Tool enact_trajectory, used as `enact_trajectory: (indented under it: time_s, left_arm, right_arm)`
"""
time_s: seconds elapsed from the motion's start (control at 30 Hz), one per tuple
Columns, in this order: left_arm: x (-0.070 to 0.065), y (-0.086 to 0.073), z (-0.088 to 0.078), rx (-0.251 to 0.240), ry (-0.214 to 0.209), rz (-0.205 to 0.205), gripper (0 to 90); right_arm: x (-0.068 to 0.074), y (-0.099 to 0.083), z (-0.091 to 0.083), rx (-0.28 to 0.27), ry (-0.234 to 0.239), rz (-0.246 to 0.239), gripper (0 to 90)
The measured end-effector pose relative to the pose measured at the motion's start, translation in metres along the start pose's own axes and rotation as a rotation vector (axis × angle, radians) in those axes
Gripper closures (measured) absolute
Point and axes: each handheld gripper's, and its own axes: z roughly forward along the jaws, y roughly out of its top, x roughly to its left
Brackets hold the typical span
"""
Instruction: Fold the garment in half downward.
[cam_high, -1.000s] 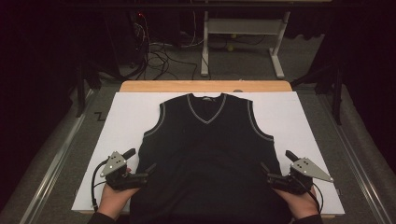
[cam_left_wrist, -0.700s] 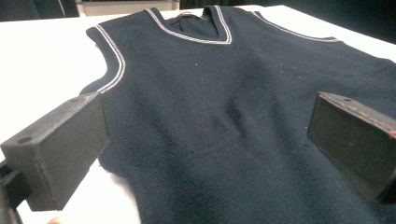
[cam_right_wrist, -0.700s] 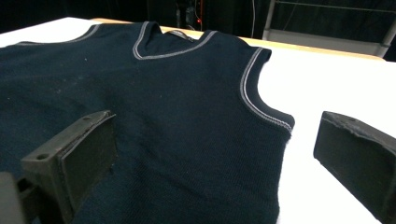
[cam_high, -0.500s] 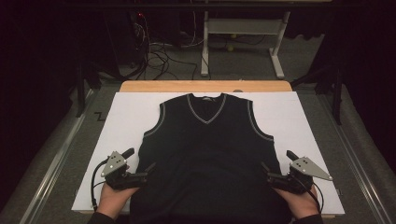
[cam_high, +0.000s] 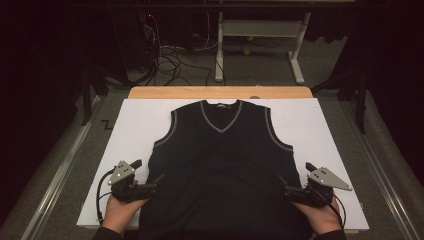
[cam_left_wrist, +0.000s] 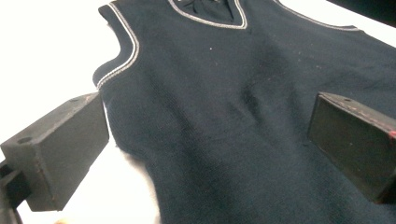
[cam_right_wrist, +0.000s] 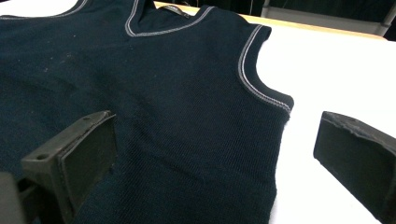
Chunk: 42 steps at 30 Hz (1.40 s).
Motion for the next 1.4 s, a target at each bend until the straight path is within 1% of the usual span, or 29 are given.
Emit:
enact_trajectory:
  time_s: [0.37,0.47,0.5,0.53,0.57,0.6,0.63,0.67,0.7,0.73,0.8,0.87,0.93,1.0,1.03,1.07,1.1,1.13,1.17,1.2,1.23,1.27,1.3,1.33,1.37,1.4]
  left_arm:
    - [0.003,0.001,0.002,0.071,0.008,-0.008,0.0]
    - [0.003,0.001,0.003,0.093,0.016,-0.005,0.0]
    - [0.003,0.001,0.004,0.114,0.025,-0.009,0.0]
    - [0.003,0.001,0.004,0.114,0.025,-0.009,0.0]
    - [0.004,0.001,0.005,0.138,0.034,-0.015,0.0]
    - [0.005,0.0,0.006,0.148,0.036,-0.02,0.0]
    - [0.005,0.0,0.006,0.148,0.036,-0.02,0.0]
    - [0.007,0.0,0.007,0.17,0.044,-0.034,0.0]
    - [0.007,0.0,0.007,0.17,0.044,-0.034,0.0]
    - [0.008,0.0,0.008,0.183,0.051,-0.041,0.0]
    - [0.011,0.001,0.01,0.208,0.059,-0.057,0.0]
    - [0.015,0.001,0.012,0.222,0.053,-0.086,0.0]
    - [0.019,0.002,0.013,0.226,0.037,-0.114,5.8]
    - [0.023,0.004,0.016,0.246,0.058,-0.113,9.8]
    - [0.025,0.005,0.018,0.249,0.063,-0.124,13.0]
    - [0.028,0.007,0.021,0.258,0.063,-0.139,13.2]
    - [0.031,0.008,0.023,0.27,0.066,-0.152,16.2]
    - [0.035,0.01,0.027,0.277,0.075,-0.165,21.5]
    - [0.037,0.01,0.029,0.281,0.077,-0.169,21.5]
    - [0.039,0.012,0.033,0.3,0.086,-0.166,22.9]
    - [0.04,0.013,0.035,0.306,0.093,-0.162,24.6]
    - [0.041,0.015,0.038,0.303,0.101,-0.16,29.2]
    - [0.042,0.017,0.04,0.304,0.101,-0.164,29.2]
    - [0.043,0.02,0.046,0.305,0.099,-0.168,34.3]
    - [0.042,0.022,0.049,0.308,0.103,-0.16,36.1]
    - [0.042,0.022,0.049,0.308,0.103,-0.16,38.8]
  right_arm:
    - [0.0,0.001,0.001,0.04,0.008,-0.004,0.2]
    - [0.001,0.001,0.001,0.055,0.01,-0.001,0.2]
    - [0.001,0.001,0.002,0.062,0.01,-0.002,0.3]
    - [0.001,0.001,0.002,0.067,0.012,-0.002,0.3]
    - [0.001,0.001,0.002,0.072,0.011,-0.004,0.3]
    - [0.001,0.001,0.003,0.079,0.011,-0.004,0.3]
    - [0.001,0.001,0.003,0.079,0.011,-0.004,0.3]
    - [0.0,0.001,0.004,0.095,0.012,-0.004,0.6]
    - [0.0,0.001,0.004,0.095,0.012,-0.004,0.6]
    - [-0.001,0.001,0.005,0.111,0.011,0.002,1.2]
    - [-0.002,0.001,0.006,0.121,0.013,0.0,1.6]
    - [-0.004,0.001,0.009,0.138,0.013,0.006,3.1]
    - [-0.006,0.002,0.013,0.158,0.012,0.014,6.6]
    - [-0.01,0.003,0.017,0.176,0.003,0.024,10.1]
    - [-0.012,0.004,0.02,0.184,-0.002,0.024,12.7]
    - [-0.014,0.006,0.023,0.192,-0.009,0.03,15.8]
    - [-0.017,0.007,0.026,0.201,-0.008,0.035,17.6]
    - [-0.023,0.01,0.036,0.228,-0.018,0.053,22.5]
    - [-0.023,0.01,0.036,0.228,-0.018,0.053,22.5]
    - [-0.024,0.011,0.038,0.235,-0.018,0.055,24.5]
    - [-0.027,0.012,0.043,0.255,-0.027,0.056,27.2]
    - [-0.031,0.014,0.051,0.281,-0.04,0.07,32.3]
    - [-0.031,0.014,0.051,0.281,-0.04,0.07,32.3]
    - [-0.035,0.017,0.057,0.306,-0.045,0.086,35.9]
    - [-0.037,0.018,0.06,0.318,-0.056,0.098,38.1]
    - [-0.037,0.018,0.06,0.318,-0.056,0.098,38.1]
